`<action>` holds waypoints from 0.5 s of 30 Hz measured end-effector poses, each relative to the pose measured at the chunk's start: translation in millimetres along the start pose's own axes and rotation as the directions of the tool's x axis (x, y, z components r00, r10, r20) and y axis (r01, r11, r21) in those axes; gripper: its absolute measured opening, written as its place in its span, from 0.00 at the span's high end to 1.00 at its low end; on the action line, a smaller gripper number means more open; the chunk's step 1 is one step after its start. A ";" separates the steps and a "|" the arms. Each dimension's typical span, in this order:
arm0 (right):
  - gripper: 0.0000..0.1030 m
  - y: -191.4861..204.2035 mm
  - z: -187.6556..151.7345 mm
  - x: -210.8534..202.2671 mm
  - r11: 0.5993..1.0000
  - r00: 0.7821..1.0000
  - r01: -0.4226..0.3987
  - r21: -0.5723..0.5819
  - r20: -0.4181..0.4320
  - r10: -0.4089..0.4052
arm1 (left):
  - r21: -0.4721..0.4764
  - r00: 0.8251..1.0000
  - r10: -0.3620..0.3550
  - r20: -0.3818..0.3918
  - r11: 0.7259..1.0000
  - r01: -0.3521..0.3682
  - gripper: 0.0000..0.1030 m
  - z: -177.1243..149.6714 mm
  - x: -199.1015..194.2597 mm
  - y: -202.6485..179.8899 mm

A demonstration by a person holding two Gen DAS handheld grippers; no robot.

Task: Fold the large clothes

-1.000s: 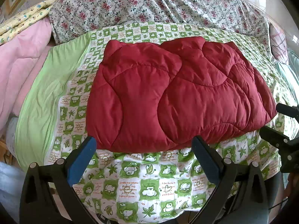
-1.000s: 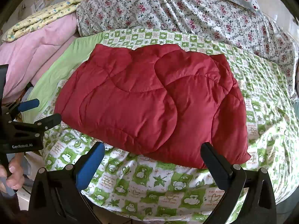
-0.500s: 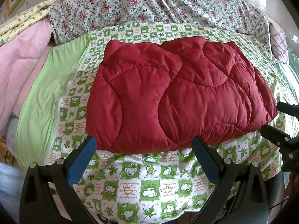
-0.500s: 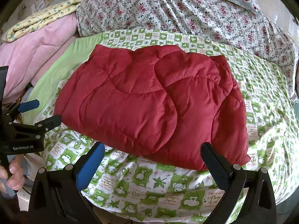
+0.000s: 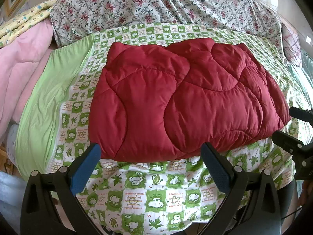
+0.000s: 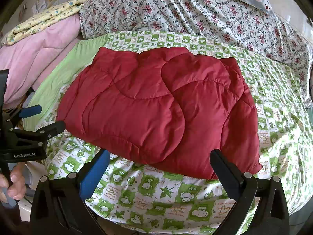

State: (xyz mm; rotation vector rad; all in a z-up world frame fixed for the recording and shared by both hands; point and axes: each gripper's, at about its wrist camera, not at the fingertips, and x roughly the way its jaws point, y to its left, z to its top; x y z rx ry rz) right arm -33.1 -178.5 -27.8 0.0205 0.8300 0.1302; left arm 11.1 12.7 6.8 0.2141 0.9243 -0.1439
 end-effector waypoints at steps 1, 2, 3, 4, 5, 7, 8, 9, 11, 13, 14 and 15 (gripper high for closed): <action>0.00 -0.1 0.2 0.2 1.000 1.000 0.001 0.000 0.000 -0.001 | -0.001 1.000 0.000 0.000 1.000 0.000 0.01 0.0 -0.3 -0.1; 0.00 -0.2 0.7 0.6 1.000 1.000 0.000 0.000 0.001 0.000 | -0.002 1.000 0.001 0.001 1.000 -0.001 0.01 -0.1 -0.5 -0.5; 0.00 -0.9 0.6 0.9 1.000 1.000 0.000 0.000 0.000 0.000 | -0.002 1.000 0.001 0.001 1.000 -0.001 0.01 0.0 -0.5 -0.4; 0.00 -0.6 0.9 1.0 1.000 1.000 0.000 -0.001 0.000 0.000 | -0.001 1.000 0.000 0.001 1.000 0.000 0.01 0.0 -0.5 -0.2; 0.00 -0.4 1.1 0.8 1.000 1.000 0.001 -0.002 0.001 -0.001 | -0.002 1.000 -0.003 0.001 1.000 0.003 0.01 0.0 -0.6 -0.2; 0.00 -0.8 1.0 0.8 1.000 1.000 -0.001 0.000 0.002 0.001 | -0.001 1.000 -0.003 0.003 1.000 0.003 0.01 0.0 -0.7 -0.6; 0.00 -0.7 1.7 0.9 1.000 1.000 -0.001 -0.001 0.003 0.001 | 0.000 1.000 -0.003 0.006 1.000 0.003 0.01 -0.1 -1.2 -0.4; 0.00 -1.1 2.1 0.7 1.000 1.000 -0.001 -0.001 0.004 0.001 | 0.003 1.000 -0.001 0.007 1.000 0.001 0.01 0.8 -0.6 -0.4; 0.00 -1.5 3.0 0.6 1.000 1.000 -0.002 0.000 0.006 0.002 | 0.006 1.000 -0.002 0.010 1.000 0.002 0.01 2.2 -0.8 -0.2; 0.00 -1.5 2.7 -0.3 1.000 1.000 -0.002 0.000 0.007 0.002 | 0.006 1.000 -0.003 0.010 1.000 0.003 0.01 2.7 -0.9 0.1; 0.00 -1.4 3.4 0.0 1.000 1.000 -0.002 -0.001 0.008 0.002 | 0.004 1.000 -0.005 0.008 1.000 0.005 0.01 2.7 -0.8 0.1; 0.00 -1.4 2.8 -0.2 1.000 1.000 -0.001 0.000 0.007 0.001 | 0.002 1.000 -0.008 0.007 1.000 0.008 0.01 3.0 -0.6 0.4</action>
